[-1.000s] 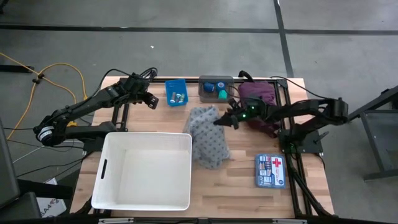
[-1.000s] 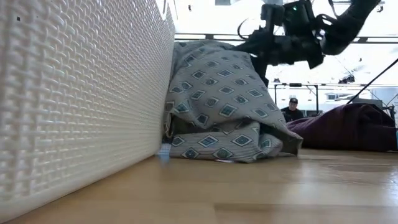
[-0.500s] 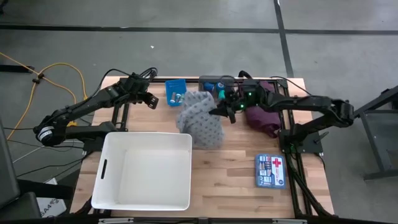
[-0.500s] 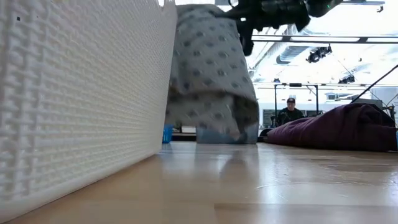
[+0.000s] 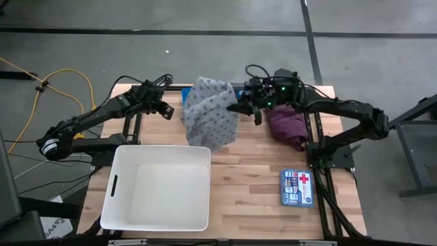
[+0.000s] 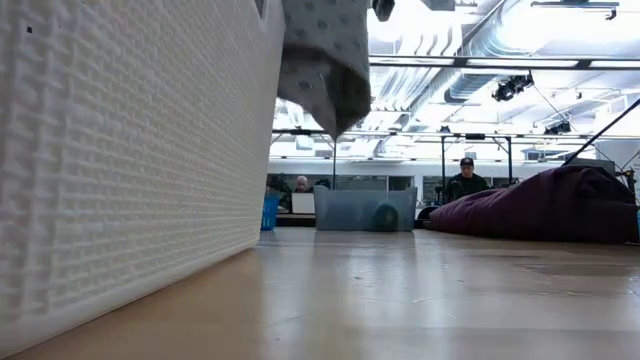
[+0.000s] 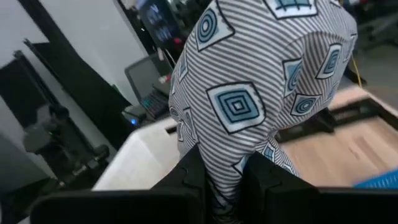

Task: Pick & place medical supplies in basket/bin
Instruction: Put the patient gown into the white bin, then put the purple patient gown into the white bin

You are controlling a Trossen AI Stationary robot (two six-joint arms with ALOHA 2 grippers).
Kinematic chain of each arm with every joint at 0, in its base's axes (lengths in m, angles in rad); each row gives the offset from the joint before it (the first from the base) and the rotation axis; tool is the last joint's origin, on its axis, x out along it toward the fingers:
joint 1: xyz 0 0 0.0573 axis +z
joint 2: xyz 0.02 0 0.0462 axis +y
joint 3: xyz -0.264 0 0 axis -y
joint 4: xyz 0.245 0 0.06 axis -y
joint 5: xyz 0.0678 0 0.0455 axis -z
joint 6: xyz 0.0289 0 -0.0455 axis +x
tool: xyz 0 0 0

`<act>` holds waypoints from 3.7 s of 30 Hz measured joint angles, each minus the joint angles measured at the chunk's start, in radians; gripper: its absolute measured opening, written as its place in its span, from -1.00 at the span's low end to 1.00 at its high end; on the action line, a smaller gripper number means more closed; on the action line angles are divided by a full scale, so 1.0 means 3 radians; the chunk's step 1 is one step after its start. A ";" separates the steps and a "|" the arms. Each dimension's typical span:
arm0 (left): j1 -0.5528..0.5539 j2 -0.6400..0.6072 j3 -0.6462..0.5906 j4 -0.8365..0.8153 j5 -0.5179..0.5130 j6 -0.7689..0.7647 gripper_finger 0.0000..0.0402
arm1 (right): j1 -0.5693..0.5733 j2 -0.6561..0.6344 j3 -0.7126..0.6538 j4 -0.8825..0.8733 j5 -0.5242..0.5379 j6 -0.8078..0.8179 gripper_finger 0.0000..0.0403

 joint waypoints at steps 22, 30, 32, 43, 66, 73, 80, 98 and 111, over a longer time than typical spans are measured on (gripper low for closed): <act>0.0001 0.0000 0.0000 0.0002 -0.0001 0.0000 -0.32 | 0.0507 0.0456 0.1048 -0.0032 0.0166 -0.0263 -0.78; 0.0001 0.0000 0.0000 0.0001 0.0000 0.0000 -0.32 | 0.0775 0.0831 0.1475 -0.0040 0.0127 -0.0476 -0.78; 0.0000 0.0000 0.0000 0.0001 0.0000 0.0000 -0.32 | 0.0842 0.0950 0.1641 0.0025 0.0064 -0.0503 -0.78; 0.0001 0.0000 0.0000 0.0002 -0.0001 0.0000 -0.32 | 0.1099 0.1587 0.2440 -0.0004 0.0208 -0.0483 -0.78; 0.0001 0.0000 0.0000 0.0003 0.0000 0.0000 -0.32 | 0.1169 0.2126 0.2457 -0.0751 -0.0299 -0.0214 -0.78; 0.0000 0.0000 0.0000 0.0003 0.0000 0.0000 -0.32 | 0.1224 0.2184 0.2458 -0.1045 -0.0369 -0.0820 -0.78; 0.0000 0.0001 0.0000 0.0003 0.0000 0.0000 -0.32 | 0.1361 0.2418 0.2453 -0.1044 -0.0433 -0.0955 -0.78; -0.0002 0.0000 0.0000 0.0002 0.0000 0.0000 -0.32 | 0.1392 0.2689 0.2455 -0.1057 -0.0085 -0.1218 -0.52; -0.0003 0.0000 0.0000 0.0003 0.0000 0.0000 -0.32 | 0.1392 0.2689 0.2455 -0.0965 -0.0084 -0.1013 -0.07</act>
